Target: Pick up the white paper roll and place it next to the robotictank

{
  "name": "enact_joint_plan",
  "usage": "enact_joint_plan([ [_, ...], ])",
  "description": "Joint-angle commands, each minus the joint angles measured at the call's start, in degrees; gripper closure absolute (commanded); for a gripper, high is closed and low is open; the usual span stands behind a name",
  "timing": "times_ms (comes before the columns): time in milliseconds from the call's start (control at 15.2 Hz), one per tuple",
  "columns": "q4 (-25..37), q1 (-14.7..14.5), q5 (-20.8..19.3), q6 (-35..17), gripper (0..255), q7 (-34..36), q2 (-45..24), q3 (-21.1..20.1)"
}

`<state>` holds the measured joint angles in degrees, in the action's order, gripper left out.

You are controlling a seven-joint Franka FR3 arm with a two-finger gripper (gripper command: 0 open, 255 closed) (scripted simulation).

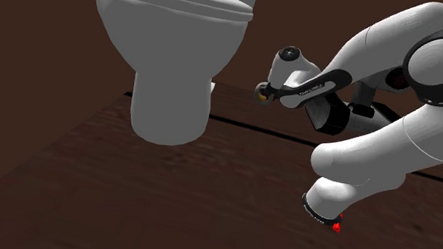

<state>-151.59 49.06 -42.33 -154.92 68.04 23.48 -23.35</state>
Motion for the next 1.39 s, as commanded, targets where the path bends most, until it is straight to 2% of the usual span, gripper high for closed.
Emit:
enact_joint_plan([
  [0,0.57,-1.15,1.85,1.12,255,-2.16,0.8,1.13],
  [594,3.63,-5.69,8.57,7.28,255,-9.82,4.44,4.8],
  [1320,9.07,-8.9,13.69,14.99,255,-16.47,7.27,7.46],
])
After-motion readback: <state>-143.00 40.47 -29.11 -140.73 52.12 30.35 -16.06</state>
